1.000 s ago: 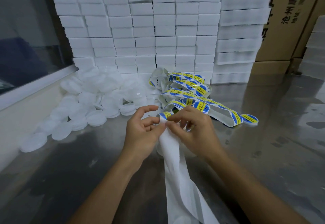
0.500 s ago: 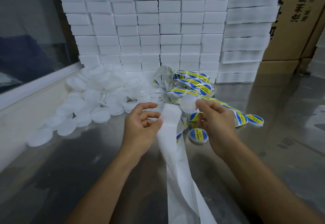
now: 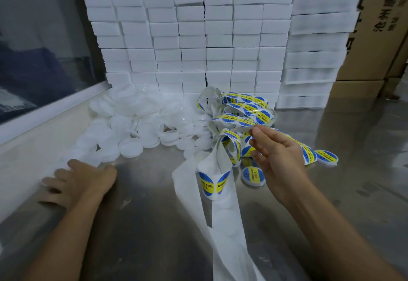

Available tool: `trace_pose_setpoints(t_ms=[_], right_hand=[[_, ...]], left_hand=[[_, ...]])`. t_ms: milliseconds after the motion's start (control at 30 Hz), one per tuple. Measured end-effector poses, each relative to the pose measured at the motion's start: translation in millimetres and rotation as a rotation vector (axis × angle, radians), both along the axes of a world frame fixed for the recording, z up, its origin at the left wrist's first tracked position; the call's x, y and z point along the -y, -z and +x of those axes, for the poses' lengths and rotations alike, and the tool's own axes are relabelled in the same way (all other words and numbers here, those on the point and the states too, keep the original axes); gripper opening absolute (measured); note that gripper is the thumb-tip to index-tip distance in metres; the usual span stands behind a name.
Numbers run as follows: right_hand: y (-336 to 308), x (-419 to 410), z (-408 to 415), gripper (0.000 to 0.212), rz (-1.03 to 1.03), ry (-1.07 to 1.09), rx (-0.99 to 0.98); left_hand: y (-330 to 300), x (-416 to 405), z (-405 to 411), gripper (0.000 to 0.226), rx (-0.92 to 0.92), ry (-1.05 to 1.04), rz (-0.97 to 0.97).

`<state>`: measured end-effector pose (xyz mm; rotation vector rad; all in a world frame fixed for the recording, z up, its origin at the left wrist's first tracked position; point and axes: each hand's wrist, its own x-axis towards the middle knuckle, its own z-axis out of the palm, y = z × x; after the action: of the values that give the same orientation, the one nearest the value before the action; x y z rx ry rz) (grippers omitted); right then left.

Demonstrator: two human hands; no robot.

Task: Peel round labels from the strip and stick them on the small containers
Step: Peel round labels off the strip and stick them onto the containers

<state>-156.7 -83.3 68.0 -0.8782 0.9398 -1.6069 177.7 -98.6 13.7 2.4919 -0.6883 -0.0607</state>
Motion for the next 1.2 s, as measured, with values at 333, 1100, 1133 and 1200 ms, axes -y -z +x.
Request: trace_pose_setpoints(t_ms=[333, 1100, 1133, 1200], right_hand=[[0.5, 1.0, -1.7, 0.007, 0.013, 0.014, -0.013], [6.7, -2.1, 11.0, 0.021, -0.252, 0.169, -0.419], [6.3, -2.8, 11.6, 0.020, -0.248, 0.157, -0.416], [5.5, -4.7, 12.9, 0.017, -0.246, 0.133, -0.415]], left_hand=[[-5.3, -6.2, -19.6, 0.017, 0.213, 0.381, -0.144], [-22.8, -12.7, -101.9, 0.015, -0.336, 0.718, -0.833], [-25.9, -14.3, -104.6, 0.017, -0.517, 0.692, -0.886], [-32.9, -18.5, -109.3, 0.015, -0.842, 0.673, -0.962]])
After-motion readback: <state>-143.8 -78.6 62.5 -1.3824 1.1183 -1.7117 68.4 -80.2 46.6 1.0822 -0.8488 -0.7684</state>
